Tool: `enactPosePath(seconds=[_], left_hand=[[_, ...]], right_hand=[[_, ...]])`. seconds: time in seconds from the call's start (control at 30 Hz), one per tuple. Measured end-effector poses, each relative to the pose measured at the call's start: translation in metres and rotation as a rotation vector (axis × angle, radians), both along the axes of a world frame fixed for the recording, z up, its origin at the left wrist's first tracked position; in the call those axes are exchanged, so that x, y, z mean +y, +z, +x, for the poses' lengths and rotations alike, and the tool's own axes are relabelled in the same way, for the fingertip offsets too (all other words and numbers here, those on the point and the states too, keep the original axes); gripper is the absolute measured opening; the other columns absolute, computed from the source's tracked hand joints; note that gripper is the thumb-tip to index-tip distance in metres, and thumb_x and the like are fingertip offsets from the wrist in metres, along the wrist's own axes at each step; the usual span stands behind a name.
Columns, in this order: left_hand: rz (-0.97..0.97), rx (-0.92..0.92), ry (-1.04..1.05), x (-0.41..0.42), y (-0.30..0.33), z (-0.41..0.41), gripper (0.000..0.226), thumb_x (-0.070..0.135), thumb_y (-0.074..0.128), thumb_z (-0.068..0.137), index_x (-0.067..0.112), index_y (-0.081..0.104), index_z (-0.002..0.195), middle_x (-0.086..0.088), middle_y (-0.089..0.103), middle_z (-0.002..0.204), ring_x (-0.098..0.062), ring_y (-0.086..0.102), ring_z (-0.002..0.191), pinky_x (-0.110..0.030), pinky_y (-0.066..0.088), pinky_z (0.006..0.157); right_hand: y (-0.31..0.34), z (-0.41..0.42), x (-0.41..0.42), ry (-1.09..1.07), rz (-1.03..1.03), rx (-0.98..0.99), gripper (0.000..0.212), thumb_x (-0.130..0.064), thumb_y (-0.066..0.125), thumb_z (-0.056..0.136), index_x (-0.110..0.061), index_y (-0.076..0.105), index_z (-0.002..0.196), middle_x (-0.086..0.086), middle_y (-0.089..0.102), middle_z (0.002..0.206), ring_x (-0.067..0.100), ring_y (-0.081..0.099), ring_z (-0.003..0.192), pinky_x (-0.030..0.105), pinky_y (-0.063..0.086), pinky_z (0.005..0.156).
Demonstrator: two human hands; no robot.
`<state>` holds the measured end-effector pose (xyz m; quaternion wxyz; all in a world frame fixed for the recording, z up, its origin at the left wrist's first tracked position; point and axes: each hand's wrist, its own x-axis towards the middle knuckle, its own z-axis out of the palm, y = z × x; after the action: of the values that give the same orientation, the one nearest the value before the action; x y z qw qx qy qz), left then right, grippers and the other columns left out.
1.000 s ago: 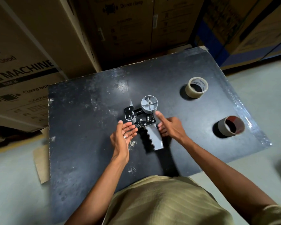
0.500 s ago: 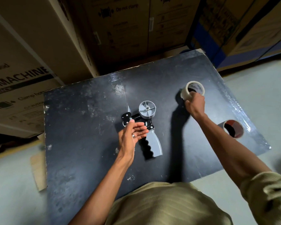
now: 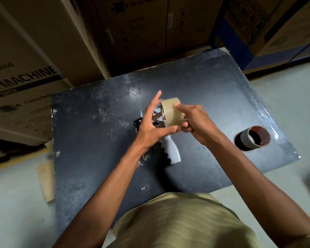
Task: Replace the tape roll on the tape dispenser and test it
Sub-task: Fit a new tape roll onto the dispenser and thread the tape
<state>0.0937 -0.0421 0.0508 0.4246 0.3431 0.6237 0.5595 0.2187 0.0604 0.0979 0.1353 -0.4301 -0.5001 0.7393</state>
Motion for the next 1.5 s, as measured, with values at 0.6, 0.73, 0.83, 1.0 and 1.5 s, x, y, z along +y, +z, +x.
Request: enactPosePath(seconds=[0.6, 0.73, 0.83, 1.0, 1.5], left_hand=[[-0.077, -0.310, 0.128, -0.006, 0.014, -0.001, 0.070, 0.042, 0.077, 0.080, 0.041, 0.049, 0.143, -0.005, 0.060, 0.138, -0.027, 0.066, 0.119, -0.042, 0.060, 0.080], [-0.107, -0.328, 0.139, -0.008, 0.015, -0.005, 0.058, 0.044, 0.073, 0.083, 0.033, 0.057, 0.137, -0.018, 0.063, 0.129, -0.032, 0.070, 0.108, -0.039, 0.059, 0.071], [-0.159, -0.427, 0.153, -0.008, 0.015, -0.003, 0.059, 0.056, 0.063, 0.085, 0.020, 0.062, 0.131, -0.029, 0.061, 0.129, -0.030, 0.069, 0.092, -0.035, 0.057, 0.064], [-0.191, -0.404, 0.132, -0.013, 0.016, -0.004, 0.065, 0.064, 0.059, 0.086, 0.024, 0.058, 0.136, -0.022, 0.068, 0.120, -0.030, 0.072, 0.086, -0.038, 0.059, 0.064], [-0.340, -0.282, 0.196, -0.016, 0.015, -0.007, 0.077, 0.081, 0.036, 0.088, 0.019, 0.067, 0.122, -0.003, 0.073, 0.076, -0.019, 0.060, 0.048, -0.029, 0.050, 0.051]], right_hand=[[0.002, 0.006, -0.001, 0.106, 0.040, 0.119, 0.033, -0.033, 0.060, 0.103, -0.007, 0.075, 0.089, 0.003, 0.060, 0.066, 0.006, 0.031, 0.039, 0.016, 0.020, 0.040], [-0.004, 0.005, -0.001, 0.149, 0.016, 0.113, 0.029, -0.027, 0.055, 0.104, -0.005, 0.074, 0.102, 0.015, 0.060, 0.083, 0.008, 0.036, 0.043, 0.019, 0.022, 0.043], [-0.002, 0.010, -0.001, 0.347, 0.111, 0.104, 0.026, -0.006, 0.055, 0.100, -0.012, 0.072, 0.120, 0.009, 0.070, 0.089, 0.012, 0.051, 0.049, 0.020, 0.030, 0.045], [-0.004, 0.012, -0.003, 0.324, 0.218, 0.112, 0.027, -0.021, 0.060, 0.102, -0.001, 0.073, 0.115, -0.004, 0.069, 0.070, 0.011, 0.047, 0.045, 0.019, 0.030, 0.044], [-0.008, 0.008, -0.005, 0.425, 0.323, 0.094, 0.019, -0.018, 0.066, 0.100, -0.004, 0.074, 0.108, -0.010, 0.070, 0.070, 0.015, 0.046, 0.051, 0.016, 0.036, 0.047]])
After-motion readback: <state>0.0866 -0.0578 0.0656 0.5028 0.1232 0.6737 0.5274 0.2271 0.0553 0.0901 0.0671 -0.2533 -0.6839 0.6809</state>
